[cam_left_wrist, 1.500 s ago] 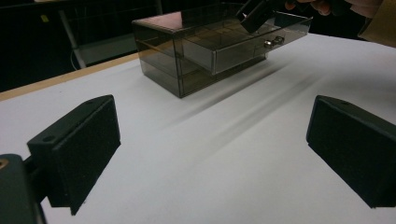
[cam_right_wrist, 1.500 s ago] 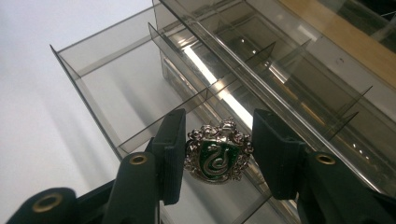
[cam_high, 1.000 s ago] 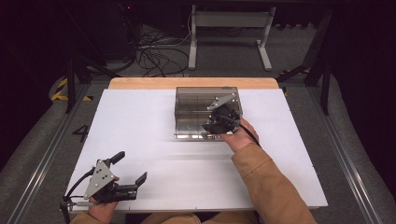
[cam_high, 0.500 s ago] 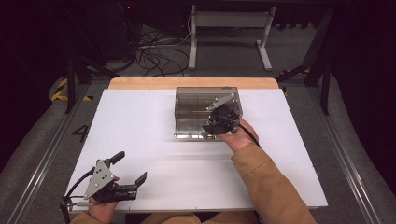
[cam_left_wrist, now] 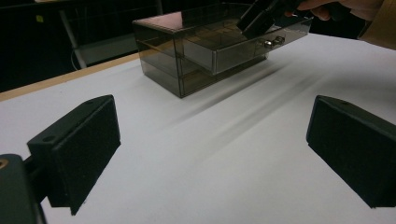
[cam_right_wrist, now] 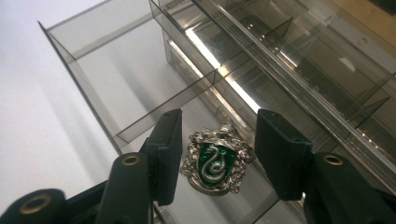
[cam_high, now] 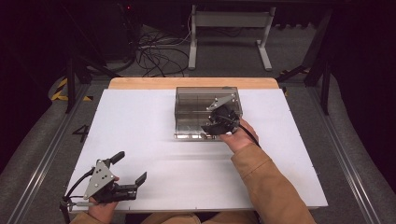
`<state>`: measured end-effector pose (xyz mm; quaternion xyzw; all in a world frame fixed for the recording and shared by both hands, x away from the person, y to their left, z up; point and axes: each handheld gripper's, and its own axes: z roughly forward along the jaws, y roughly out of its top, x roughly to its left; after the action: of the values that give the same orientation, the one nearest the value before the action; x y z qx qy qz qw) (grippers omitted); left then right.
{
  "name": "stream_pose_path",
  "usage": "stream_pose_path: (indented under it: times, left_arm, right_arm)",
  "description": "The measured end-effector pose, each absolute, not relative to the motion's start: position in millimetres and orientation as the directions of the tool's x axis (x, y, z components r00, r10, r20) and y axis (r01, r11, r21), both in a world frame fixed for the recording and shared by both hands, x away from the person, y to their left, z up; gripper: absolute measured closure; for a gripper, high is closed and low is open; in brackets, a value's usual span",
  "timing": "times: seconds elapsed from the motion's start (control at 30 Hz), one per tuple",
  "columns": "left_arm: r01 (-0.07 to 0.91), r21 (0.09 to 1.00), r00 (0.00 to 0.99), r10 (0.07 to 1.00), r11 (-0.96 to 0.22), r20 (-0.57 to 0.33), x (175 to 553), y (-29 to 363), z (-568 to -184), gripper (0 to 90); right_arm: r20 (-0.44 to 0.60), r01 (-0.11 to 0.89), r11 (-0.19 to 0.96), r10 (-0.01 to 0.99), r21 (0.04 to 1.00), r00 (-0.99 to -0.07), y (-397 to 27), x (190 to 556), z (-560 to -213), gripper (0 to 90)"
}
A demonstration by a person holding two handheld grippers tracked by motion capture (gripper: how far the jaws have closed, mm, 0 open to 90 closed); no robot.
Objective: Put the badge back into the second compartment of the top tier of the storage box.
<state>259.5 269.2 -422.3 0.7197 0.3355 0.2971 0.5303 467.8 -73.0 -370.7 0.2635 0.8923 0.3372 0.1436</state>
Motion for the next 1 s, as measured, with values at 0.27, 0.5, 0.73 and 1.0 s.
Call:
stream_pose_path:
  times: [0.27, 0.5, 0.73, 1.0]
  left_arm:
    - [0.167, 0.962, 0.599, 0.797, -0.215, 0.074, 260, 269, -422, 3.6]
    - [0.167, 0.963, 0.597, 0.799, -0.213, 0.073, 260, 269, -422, 3.6]
    - [0.165, 0.962, 0.598, 0.798, -0.215, 0.076, 260, 269, -422, 3.6]
    - [0.171, 0.962, 0.597, 0.799, -0.213, 0.071, 260, 268, -422, 3.6]
  right_arm:
    - [-0.074, 0.325, 0.583, 0.556, 0.745, -0.828, -79, 456, -356, 44.9]
    - [-0.052, 0.298, 0.539, 0.541, 0.788, -0.839, -84, 445, -345, 30.9]
    - [-0.064, 0.273, 0.531, 0.531, 0.802, -0.845, -87, 437, -340, 28.1]
    - [-0.069, 0.251, 0.513, 0.525, 0.821, -0.848, -93, 432, -336, 24.2]
